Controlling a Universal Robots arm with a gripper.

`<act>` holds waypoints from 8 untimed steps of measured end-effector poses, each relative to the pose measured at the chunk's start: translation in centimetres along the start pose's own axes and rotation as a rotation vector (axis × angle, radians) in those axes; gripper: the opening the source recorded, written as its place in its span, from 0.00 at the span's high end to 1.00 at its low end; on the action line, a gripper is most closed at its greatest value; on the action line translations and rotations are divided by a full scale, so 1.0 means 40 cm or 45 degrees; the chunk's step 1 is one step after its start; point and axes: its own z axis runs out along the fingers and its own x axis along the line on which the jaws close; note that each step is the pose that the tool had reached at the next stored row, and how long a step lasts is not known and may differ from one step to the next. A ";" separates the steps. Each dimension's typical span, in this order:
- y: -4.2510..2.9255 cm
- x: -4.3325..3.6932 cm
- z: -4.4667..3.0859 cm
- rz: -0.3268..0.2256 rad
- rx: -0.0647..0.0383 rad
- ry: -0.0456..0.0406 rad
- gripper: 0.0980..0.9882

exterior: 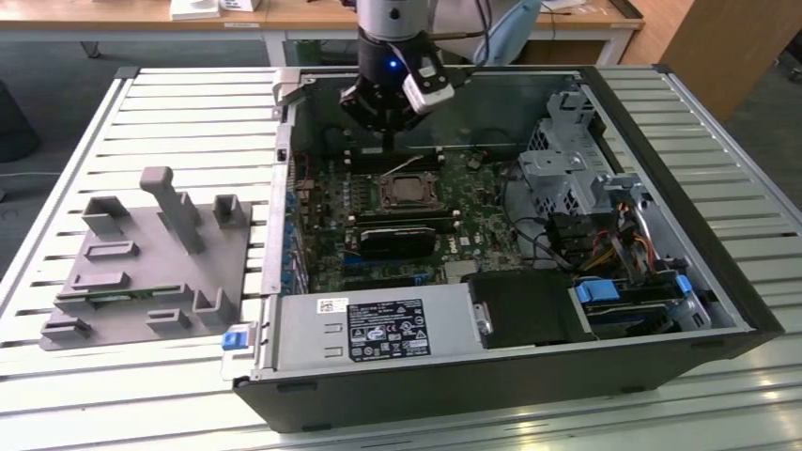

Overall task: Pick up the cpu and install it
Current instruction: 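Install the first cpu locking lever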

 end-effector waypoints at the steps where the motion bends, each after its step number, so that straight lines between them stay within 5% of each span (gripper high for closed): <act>1: 0.000 -0.006 0.001 0.000 0.000 0.001 0.99; 4: 0.000 -0.008 0.003 0.000 -0.004 0.003 0.99; 8: -0.002 -0.008 0.009 0.000 -0.055 0.005 0.99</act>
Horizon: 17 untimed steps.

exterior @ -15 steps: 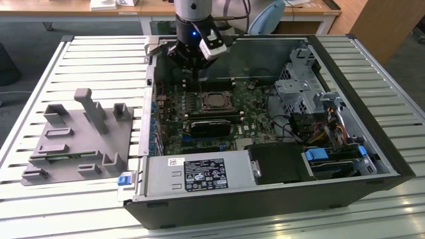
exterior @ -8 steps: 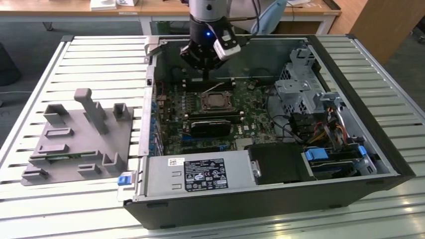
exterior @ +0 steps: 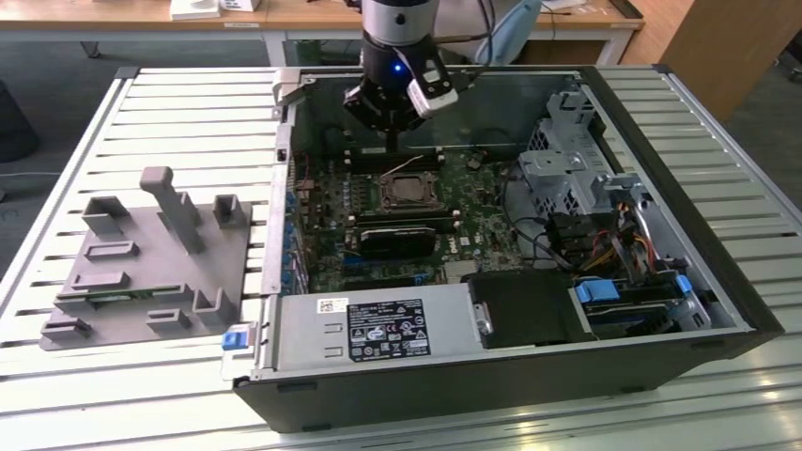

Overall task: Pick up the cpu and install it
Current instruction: 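Install the first cpu locking lever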

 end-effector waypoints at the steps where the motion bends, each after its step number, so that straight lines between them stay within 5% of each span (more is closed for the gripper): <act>1: 0.000 -0.001 0.004 0.000 -0.003 0.000 0.99; 17: 0.001 -0.037 0.054 -0.016 -0.001 0.003 0.99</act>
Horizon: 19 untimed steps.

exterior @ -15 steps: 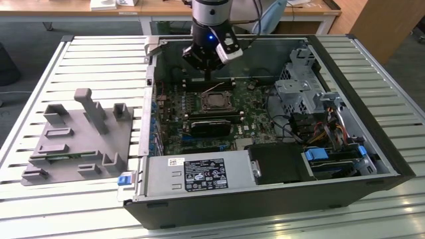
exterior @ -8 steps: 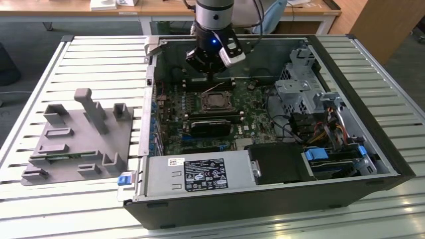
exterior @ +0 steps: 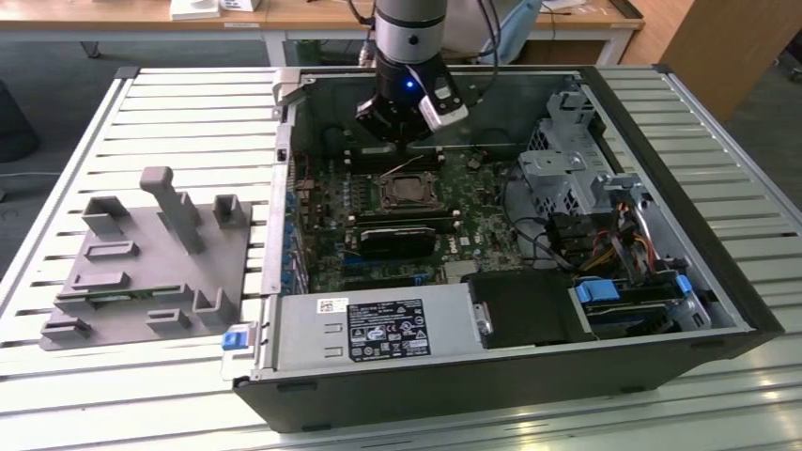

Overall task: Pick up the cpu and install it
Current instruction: 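Install the first cpu locking lever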

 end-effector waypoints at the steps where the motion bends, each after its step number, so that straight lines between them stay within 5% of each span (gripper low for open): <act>1: 0.000 -0.002 0.002 -0.001 0.000 0.000 0.99; 19: 0.015 -0.045 0.031 -0.003 0.003 0.001 0.99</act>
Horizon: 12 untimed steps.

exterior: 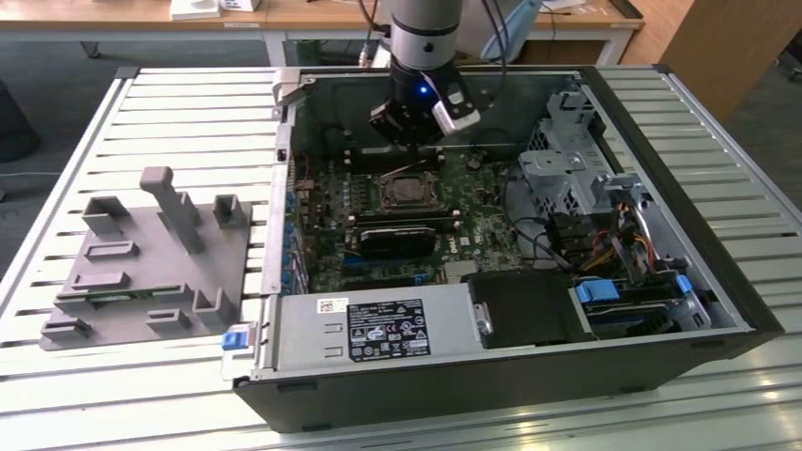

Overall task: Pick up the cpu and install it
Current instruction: 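Install the first cpu locking lever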

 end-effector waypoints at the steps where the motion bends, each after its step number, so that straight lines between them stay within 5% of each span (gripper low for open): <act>1: 0.000 -0.003 0.002 0.000 0.000 0.000 0.99; 12: -0.002 -0.022 0.041 0.000 0.000 0.008 0.99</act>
